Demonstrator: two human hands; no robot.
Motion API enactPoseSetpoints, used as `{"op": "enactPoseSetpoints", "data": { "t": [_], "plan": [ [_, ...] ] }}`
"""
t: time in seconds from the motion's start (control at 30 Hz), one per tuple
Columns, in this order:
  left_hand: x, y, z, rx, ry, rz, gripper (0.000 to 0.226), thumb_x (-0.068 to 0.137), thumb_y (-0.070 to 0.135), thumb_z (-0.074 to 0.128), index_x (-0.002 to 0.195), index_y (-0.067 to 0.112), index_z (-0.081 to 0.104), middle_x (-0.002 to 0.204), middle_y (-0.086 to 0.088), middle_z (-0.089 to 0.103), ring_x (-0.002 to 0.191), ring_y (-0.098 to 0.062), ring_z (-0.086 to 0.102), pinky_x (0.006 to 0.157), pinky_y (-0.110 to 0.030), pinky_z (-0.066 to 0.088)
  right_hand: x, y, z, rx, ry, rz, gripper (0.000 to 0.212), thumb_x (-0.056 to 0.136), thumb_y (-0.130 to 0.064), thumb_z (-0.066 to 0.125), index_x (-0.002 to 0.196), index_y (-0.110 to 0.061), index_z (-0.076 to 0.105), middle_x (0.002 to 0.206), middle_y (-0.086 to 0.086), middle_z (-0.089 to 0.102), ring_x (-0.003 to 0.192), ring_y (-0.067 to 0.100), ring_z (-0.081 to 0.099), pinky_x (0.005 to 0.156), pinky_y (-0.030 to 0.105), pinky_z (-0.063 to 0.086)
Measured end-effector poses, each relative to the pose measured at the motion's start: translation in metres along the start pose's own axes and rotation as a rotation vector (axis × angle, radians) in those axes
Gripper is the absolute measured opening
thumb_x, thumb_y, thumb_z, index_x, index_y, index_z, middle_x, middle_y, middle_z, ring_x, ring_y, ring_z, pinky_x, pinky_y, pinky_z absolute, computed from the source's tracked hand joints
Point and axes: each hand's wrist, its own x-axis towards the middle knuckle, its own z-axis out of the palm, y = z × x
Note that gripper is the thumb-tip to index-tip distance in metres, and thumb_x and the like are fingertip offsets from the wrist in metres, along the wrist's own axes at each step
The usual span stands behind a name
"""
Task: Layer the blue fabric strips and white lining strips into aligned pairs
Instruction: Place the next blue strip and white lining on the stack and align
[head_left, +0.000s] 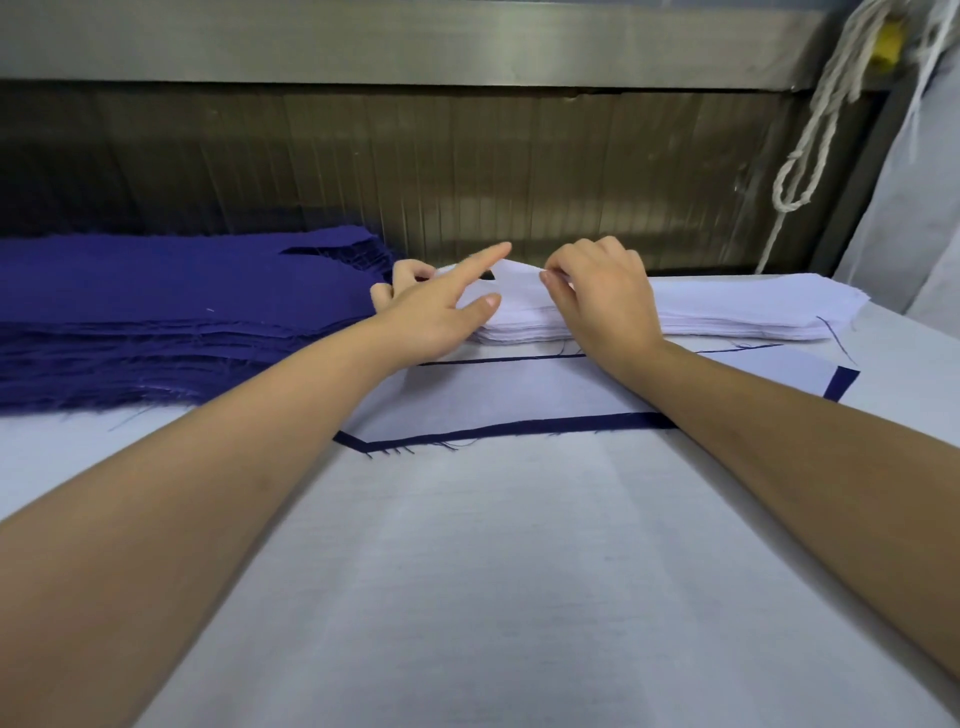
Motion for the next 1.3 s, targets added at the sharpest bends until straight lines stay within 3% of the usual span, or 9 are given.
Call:
{"op": "enactPoseSetpoints", "data": {
  "t": [0.13, 0.27, 0.4, 0.53, 0.7, 0.83, 1.0, 1.07, 1.3],
  "plan": [
    [0.004, -0.004, -0.006, -0.216, 0.084, -0.087, 0.044, 0.097, 0.047, 0.034, 0.136, 0.062, 0.020, 0.117, 0.003, 0.035, 0.113, -0.022, 0.025, 0.090, -0.029, 0.019, -0.001, 0.000, 0.001, 0.006, 0.005, -0.017, 0.026, 0.100, -0.025, 0.038, 0.102, -0.012, 0.061, 0.104, 0.003, 0.062, 0.097, 0.024, 0.047, 0.079, 0.031, 0.029],
    [0.007, -0.008, -0.011, -0.415, 0.050, -0.093, 0.042, 0.099, 0.038, 0.038, 0.141, 0.039, 0.035, 0.127, 0.006, 0.048, 0.134, -0.020, 0.029, 0.112, -0.038, 0.024, -0.002, 0.001, 0.004, -0.010, -0.007, -0.058, 0.028, 0.099, -0.028, 0.038, 0.101, -0.014, 0.062, 0.103, 0.001, 0.062, 0.097, 0.022, 0.048, 0.081, 0.032, 0.032],
    [0.005, -0.004, -0.013, -0.495, 0.164, -0.109, 0.030, 0.099, 0.030, 0.043, 0.122, 0.020, 0.059, 0.115, 0.005, 0.057, 0.094, -0.004, 0.055, 0.078, -0.021, 0.042, -0.003, 0.003, 0.006, -0.019, 0.000, -0.110, 0.027, 0.098, -0.032, 0.043, 0.099, -0.013, 0.063, 0.101, 0.002, 0.062, 0.096, 0.023, 0.049, 0.078, 0.030, 0.029],
    [0.004, -0.005, -0.015, -0.597, 0.304, -0.135, 0.015, 0.096, 0.021, 0.050, 0.094, 0.017, 0.064, 0.101, 0.007, 0.059, 0.073, -0.002, 0.064, 0.077, -0.027, 0.048, -0.005, 0.002, 0.006, -0.040, -0.049, -0.124, 0.025, 0.095, -0.030, 0.047, 0.107, -0.016, 0.064, 0.110, 0.001, 0.061, 0.102, 0.022, 0.048, 0.082, 0.030, 0.029],
    [-0.003, -0.009, -0.022, -0.623, 0.362, -0.189, 0.022, 0.083, -0.004, 0.061, 0.090, 0.016, 0.067, 0.096, 0.001, 0.059, 0.075, -0.005, 0.058, 0.063, -0.013, 0.048, 0.004, -0.001, -0.012, -0.077, -0.119, -0.061, 0.022, 0.092, -0.022, 0.049, 0.105, -0.019, 0.067, 0.111, 0.002, 0.061, 0.103, 0.024, 0.049, 0.083, 0.031, 0.029],
    [-0.014, -0.013, -0.038, -0.718, 0.290, -0.223, 0.030, 0.081, -0.007, 0.061, 0.098, 0.017, 0.068, 0.087, 0.003, 0.059, 0.054, -0.002, 0.062, 0.060, -0.015, 0.048, 0.007, 0.005, -0.027, -0.122, -0.168, 0.052, 0.024, 0.091, -0.011, 0.049, 0.104, -0.015, 0.068, 0.111, 0.007, 0.059, 0.103, 0.028, 0.050, 0.080, 0.033, 0.037],
    [-0.039, -0.031, -0.052, -0.487, 0.107, -0.186, 0.049, 0.077, -0.006, 0.067, 0.117, 0.021, 0.064, 0.115, -0.008, 0.058, 0.091, -0.024, 0.062, 0.072, -0.024, 0.051, -0.014, 0.012, -0.034, -0.217, -0.340, 0.178, 0.021, 0.090, -0.007, 0.054, 0.106, -0.013, 0.065, 0.114, 0.009, 0.051, 0.091, 0.034, 0.058, 0.069, 0.030, 0.037],
    [-0.049, -0.036, -0.055, -0.420, 0.109, -0.168, 0.051, 0.076, -0.005, 0.069, 0.120, 0.020, 0.063, 0.119, -0.010, 0.057, 0.091, -0.027, 0.061, 0.073, -0.024, 0.052, -0.020, 0.013, -0.038, -0.236, -0.326, 0.180, 0.021, 0.089, -0.006, 0.055, 0.105, -0.014, 0.064, 0.111, 0.008, 0.051, 0.086, 0.033, 0.058, 0.065, 0.030, 0.035],
    [-0.076, -0.041, -0.054, -0.441, 0.225, -0.097, 0.017, 0.087, 0.004, 0.060, 0.090, 0.021, 0.067, 0.105, 0.001, 0.064, 0.063, -0.007, 0.068, 0.069, -0.025, 0.047, -0.038, 0.030, -0.053, -0.299, -0.305, 0.187, 0.023, 0.090, -0.009, 0.052, 0.105, -0.019, 0.066, 0.110, 0.007, 0.052, 0.087, 0.031, 0.056, 0.067, 0.031, 0.035]
  ]
}}
